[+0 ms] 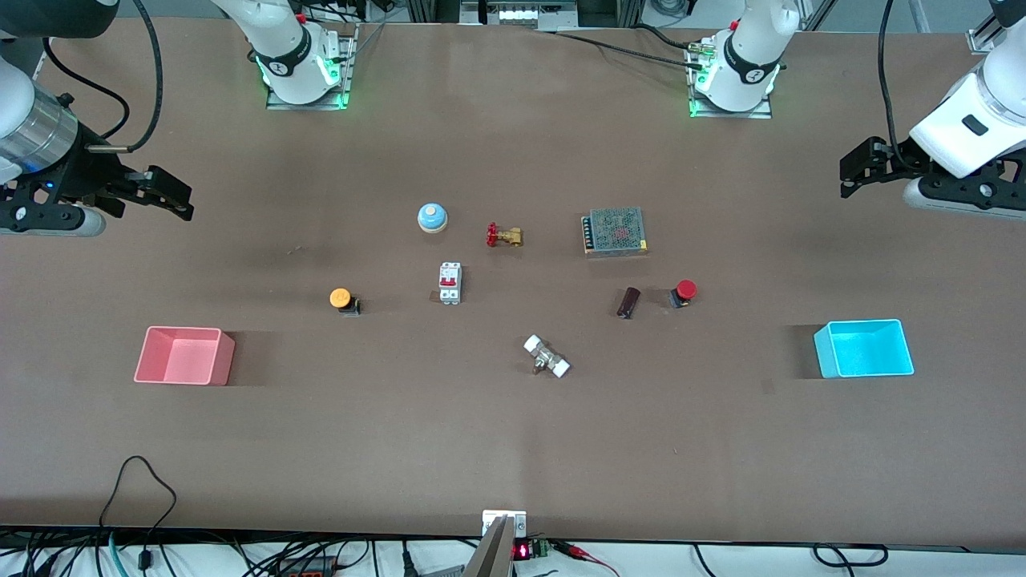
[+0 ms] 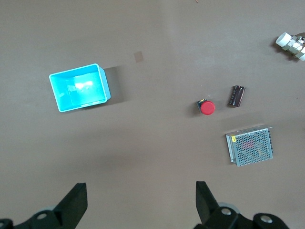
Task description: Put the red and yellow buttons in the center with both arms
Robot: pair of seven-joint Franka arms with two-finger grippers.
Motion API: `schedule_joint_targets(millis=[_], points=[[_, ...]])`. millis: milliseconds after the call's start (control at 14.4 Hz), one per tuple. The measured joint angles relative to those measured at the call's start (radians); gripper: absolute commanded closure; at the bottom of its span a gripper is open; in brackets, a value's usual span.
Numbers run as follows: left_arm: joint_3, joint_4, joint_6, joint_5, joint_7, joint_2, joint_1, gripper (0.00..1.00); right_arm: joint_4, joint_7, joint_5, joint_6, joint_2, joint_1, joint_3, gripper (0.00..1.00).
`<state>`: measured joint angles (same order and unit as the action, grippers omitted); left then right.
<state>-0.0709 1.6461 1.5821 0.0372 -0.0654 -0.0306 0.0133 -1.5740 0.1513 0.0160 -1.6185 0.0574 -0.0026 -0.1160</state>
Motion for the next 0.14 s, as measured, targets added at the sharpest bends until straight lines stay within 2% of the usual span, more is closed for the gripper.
schedule_joint_targets(millis=[139], points=[[0.0, -0.002, -0.002, 0.0, 0.0, 0.0, 0.0, 0.0, 0.0, 0.0, 0.0, -0.001, 0.0, 0.0, 0.0, 0.0]])
